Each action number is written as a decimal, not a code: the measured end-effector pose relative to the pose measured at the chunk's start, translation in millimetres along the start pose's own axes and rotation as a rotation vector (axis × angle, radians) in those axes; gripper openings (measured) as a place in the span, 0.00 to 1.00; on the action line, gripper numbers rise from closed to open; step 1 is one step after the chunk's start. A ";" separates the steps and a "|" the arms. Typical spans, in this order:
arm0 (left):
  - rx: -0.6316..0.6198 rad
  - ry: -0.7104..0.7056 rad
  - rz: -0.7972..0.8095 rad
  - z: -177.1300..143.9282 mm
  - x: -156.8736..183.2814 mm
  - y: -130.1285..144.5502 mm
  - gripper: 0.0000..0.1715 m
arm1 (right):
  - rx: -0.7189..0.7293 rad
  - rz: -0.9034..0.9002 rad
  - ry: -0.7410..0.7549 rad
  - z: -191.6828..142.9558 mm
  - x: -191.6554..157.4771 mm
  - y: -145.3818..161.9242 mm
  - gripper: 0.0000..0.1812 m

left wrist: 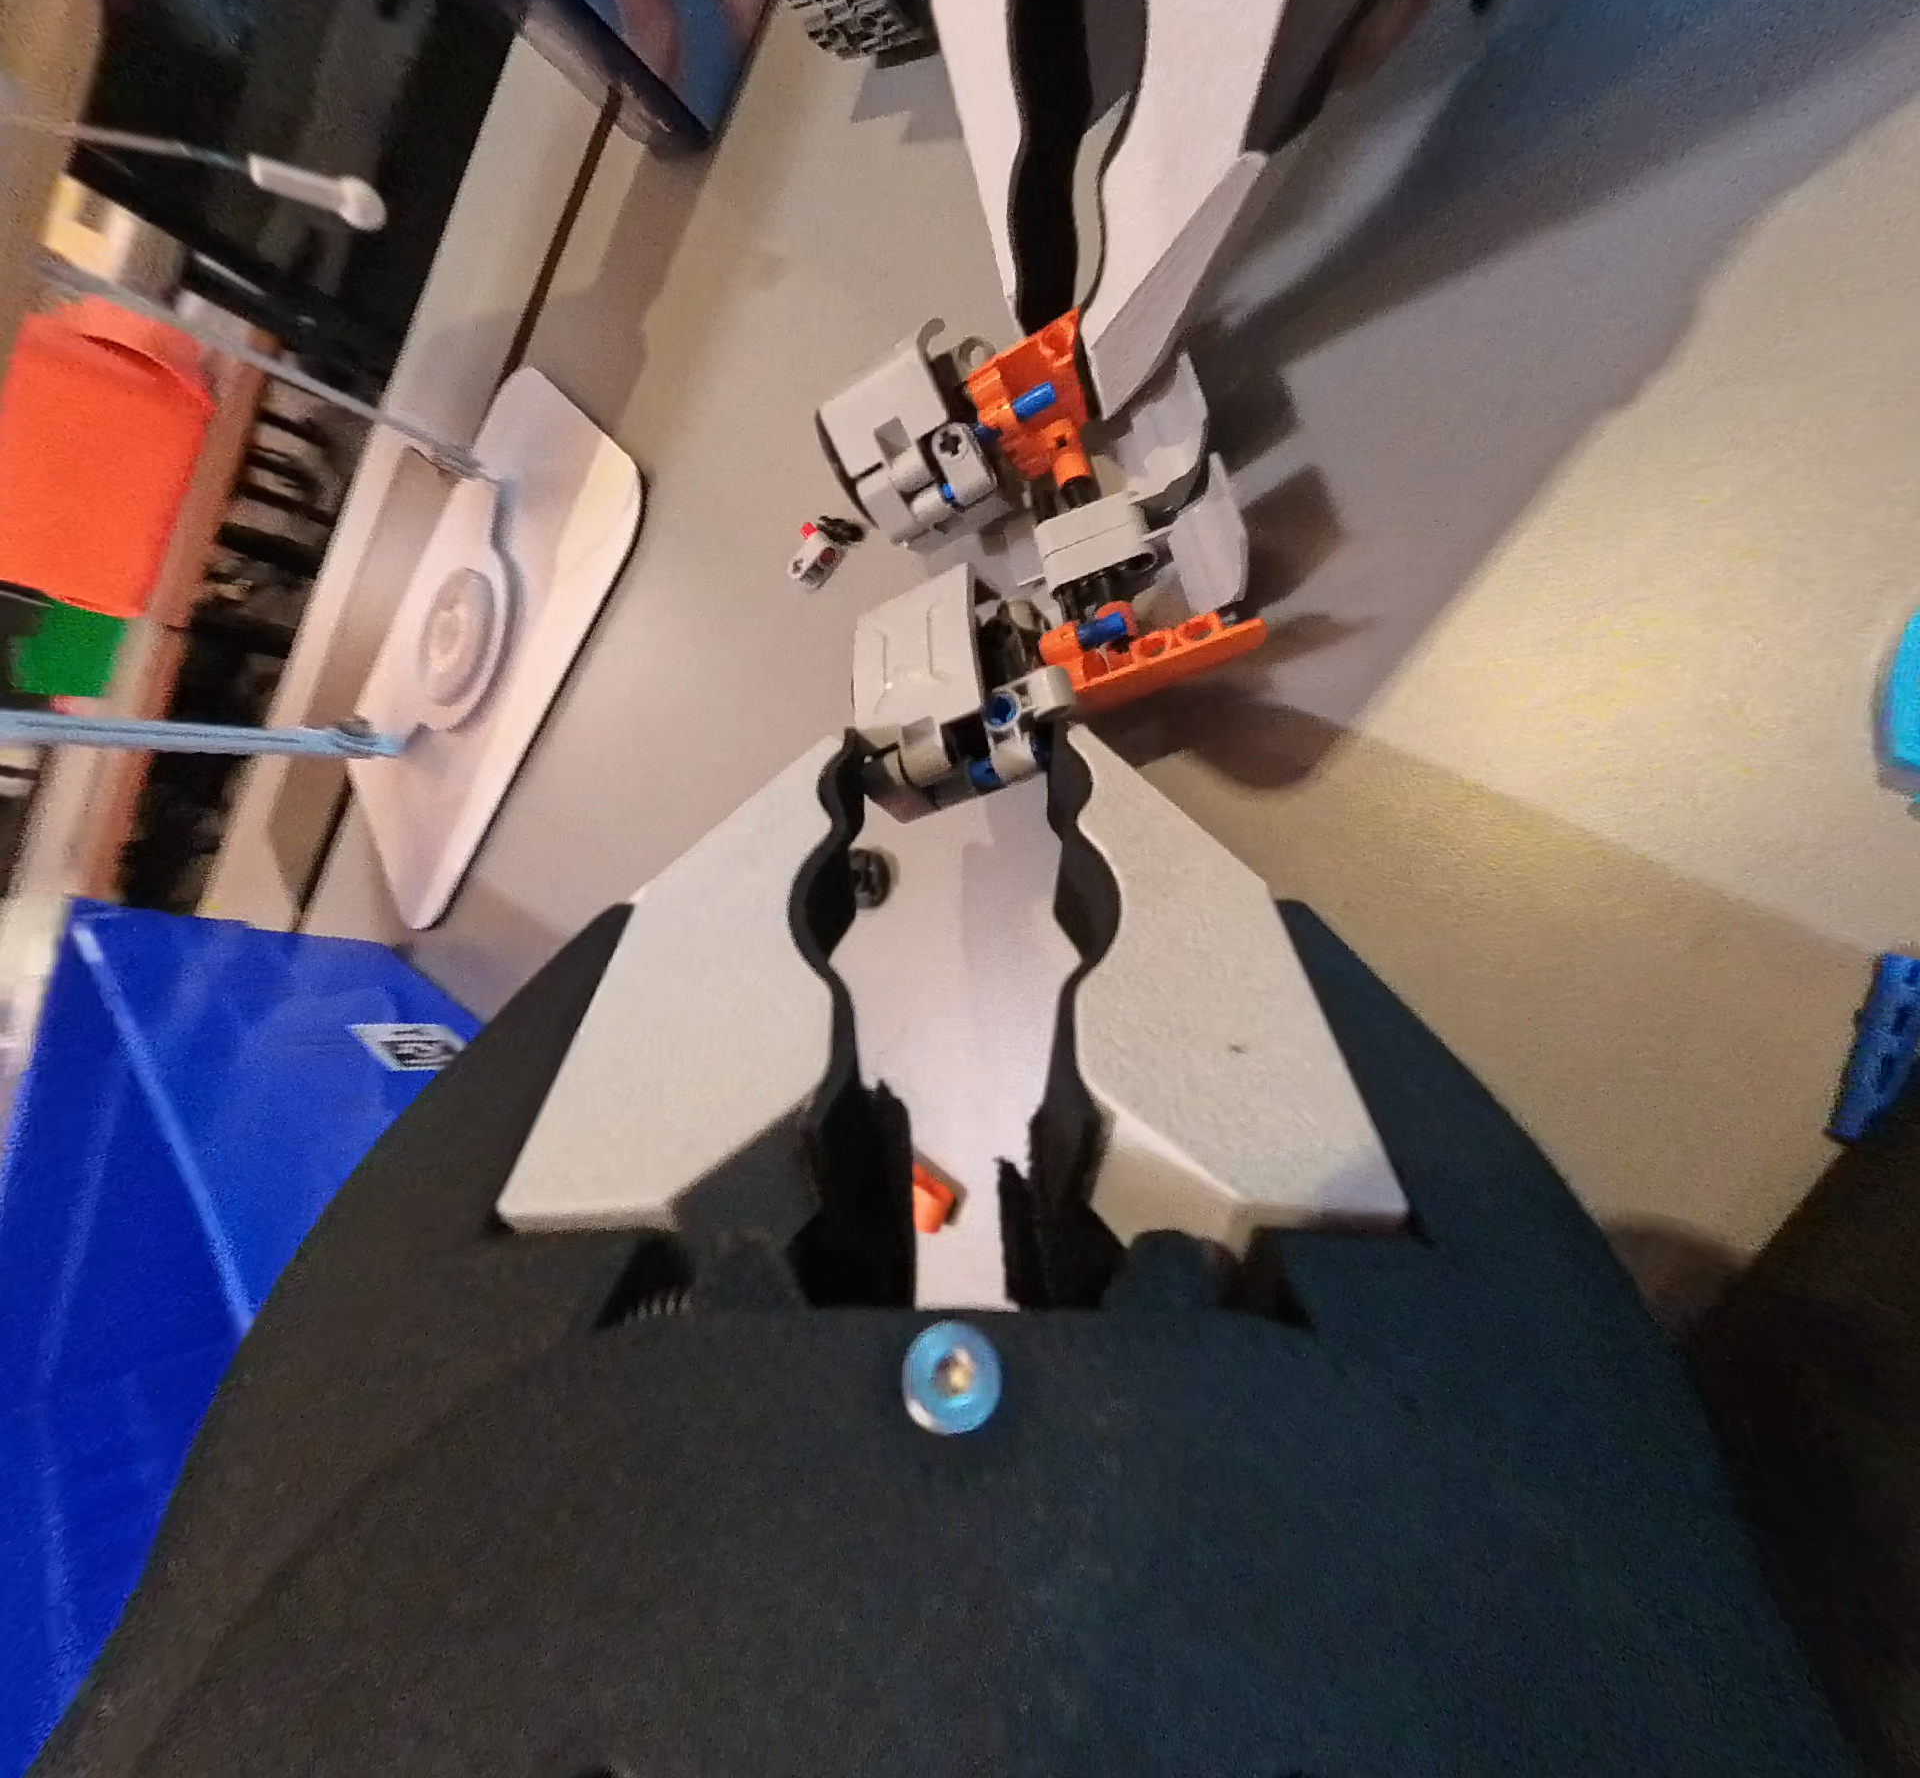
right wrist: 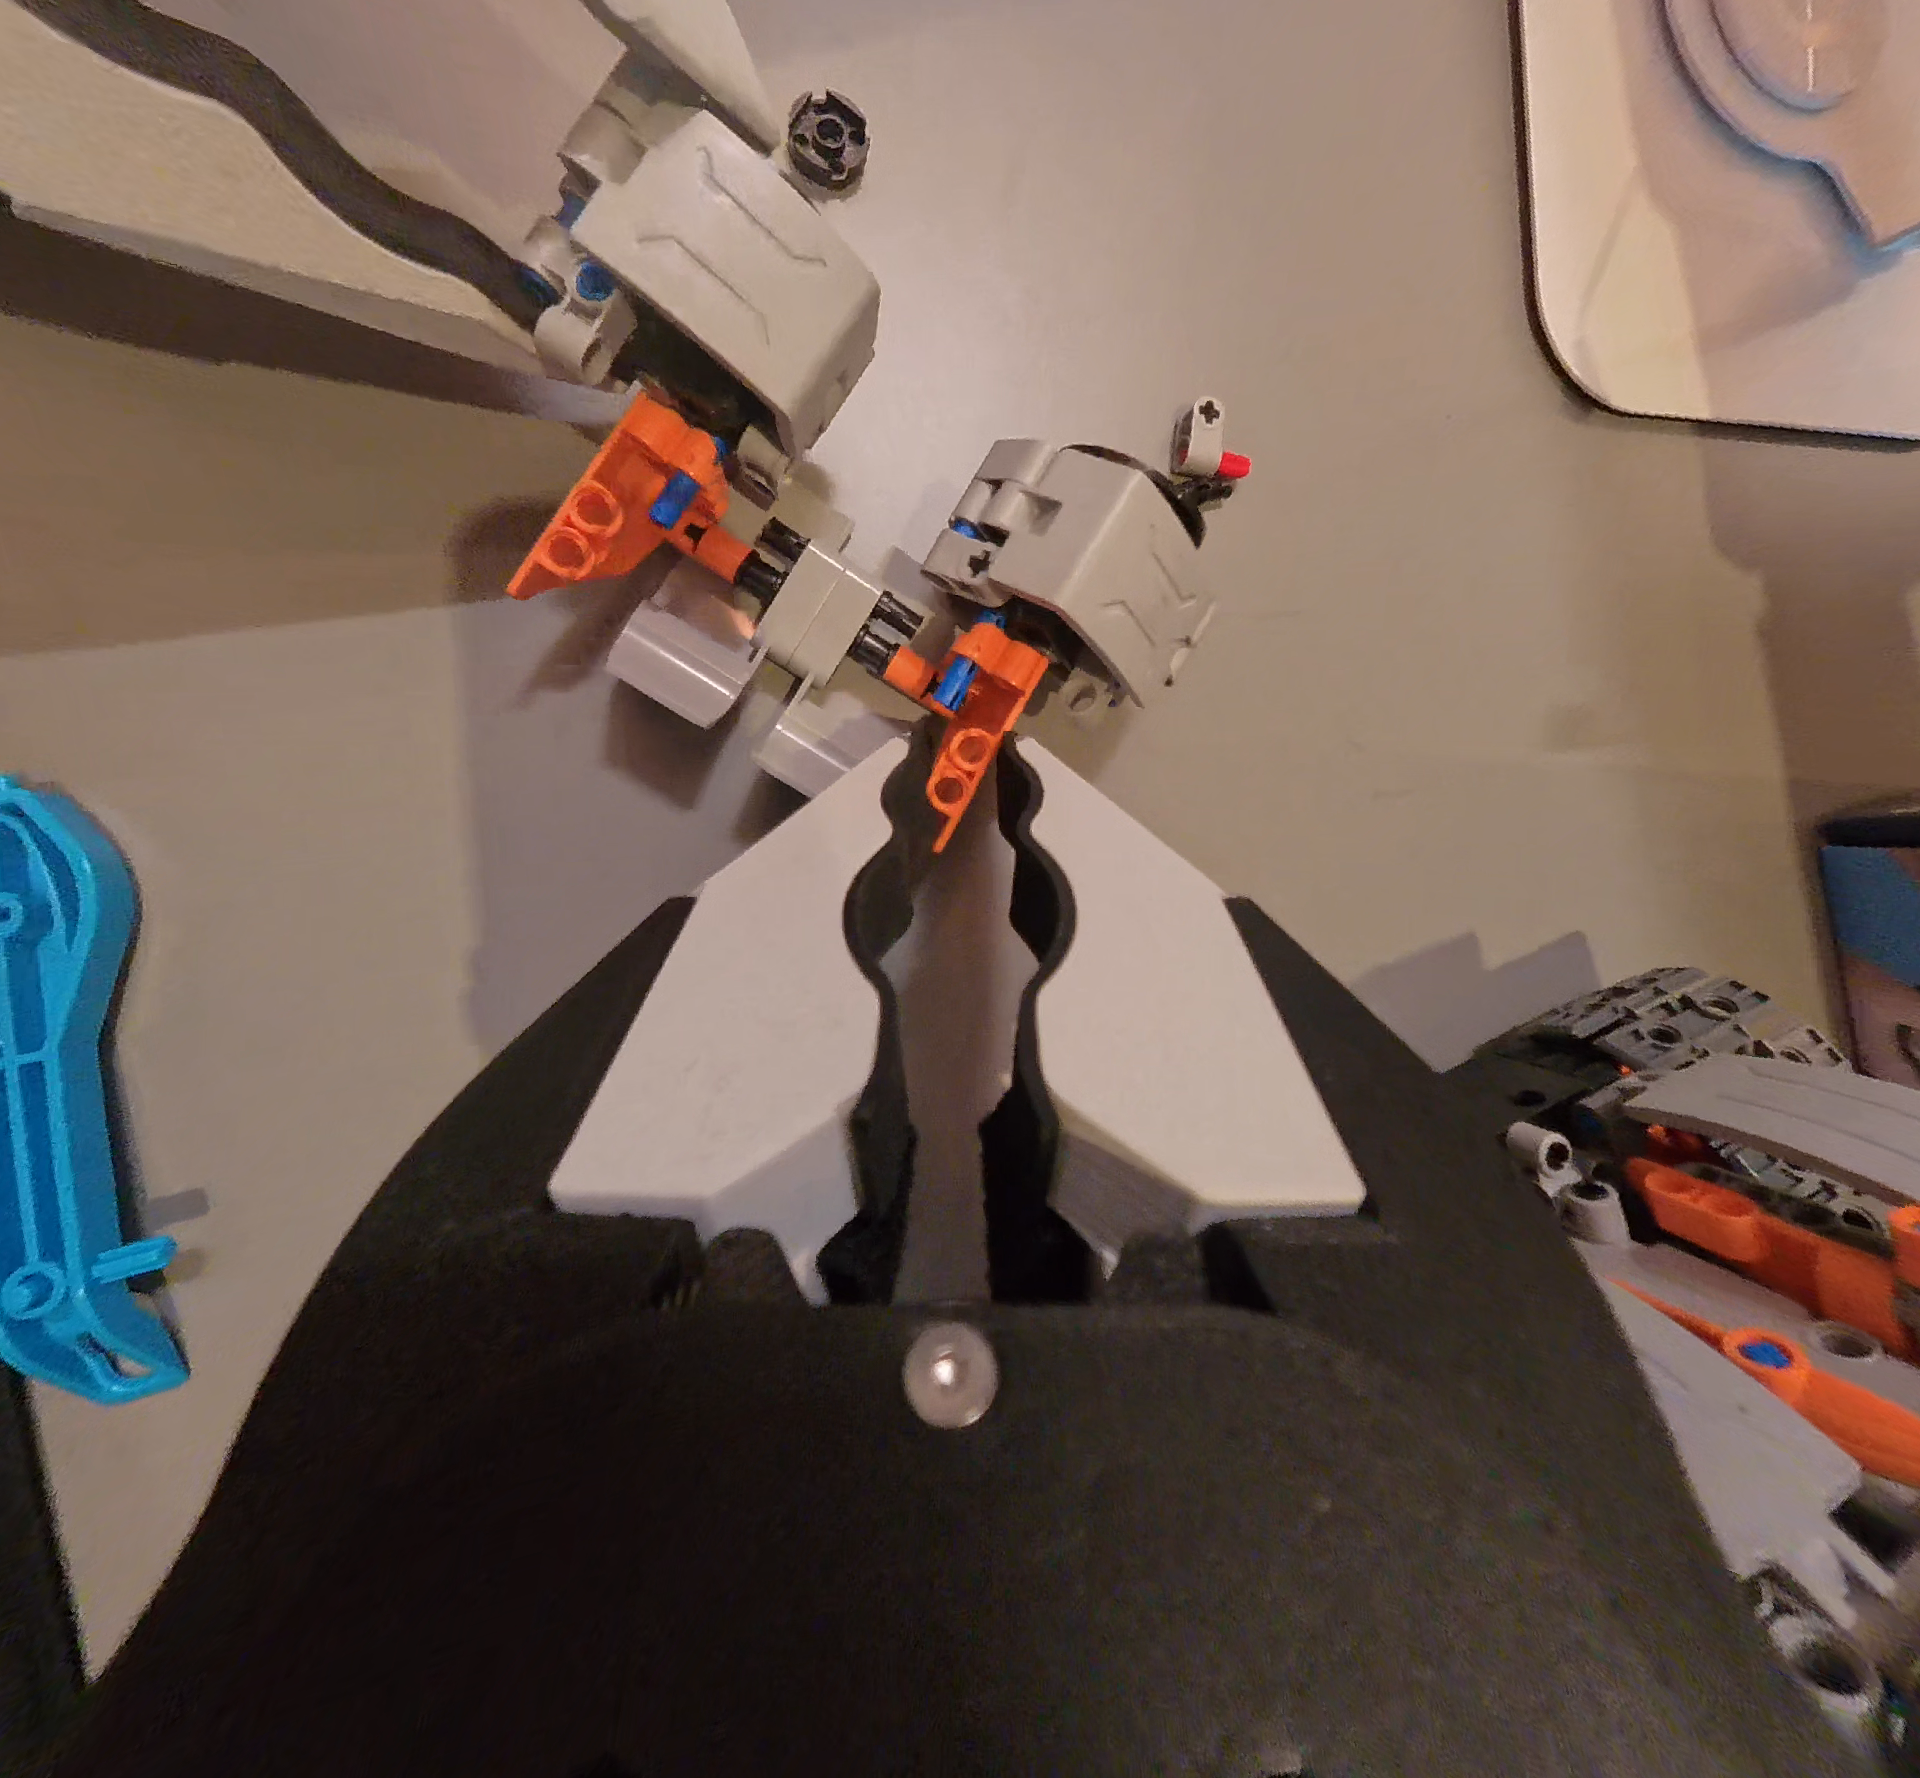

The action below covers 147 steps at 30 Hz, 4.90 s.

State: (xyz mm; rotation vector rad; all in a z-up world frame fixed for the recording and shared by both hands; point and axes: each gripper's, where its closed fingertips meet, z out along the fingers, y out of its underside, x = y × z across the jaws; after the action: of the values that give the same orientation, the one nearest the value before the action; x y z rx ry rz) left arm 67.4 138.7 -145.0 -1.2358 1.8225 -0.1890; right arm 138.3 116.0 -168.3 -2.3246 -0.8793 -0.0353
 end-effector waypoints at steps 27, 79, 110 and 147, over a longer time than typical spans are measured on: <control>0.270 0.521 -0.038 -50.9 100.7 -44.3 0.24 | 0.114 -0.083 0.028 -33.8 2.0 -25.5 0.19; 0.103 0.312 0.109 -11.8 58.7 -12.6 0.22 | -0.063 -0.342 -0.384 -74.6 -47.2 34.2 0.37; 0.251 0.347 -0.024 -19.0 52.2 -36.4 0.34 | 0.135 -0.220 -0.013 -101.0 15.6 -26.5 0.38; 0.137 -0.056 0.225 114.6 -230.4 -139.3 0.20 | 0.531 0.117 0.516 -215.4 194.6 -138.3 0.27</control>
State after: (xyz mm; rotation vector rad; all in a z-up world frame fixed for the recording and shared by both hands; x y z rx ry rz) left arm 267.4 294.6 1.0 -0.9244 1.8521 -0.1490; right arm 247.3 183.5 126.6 -1.7430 -0.4223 -0.3007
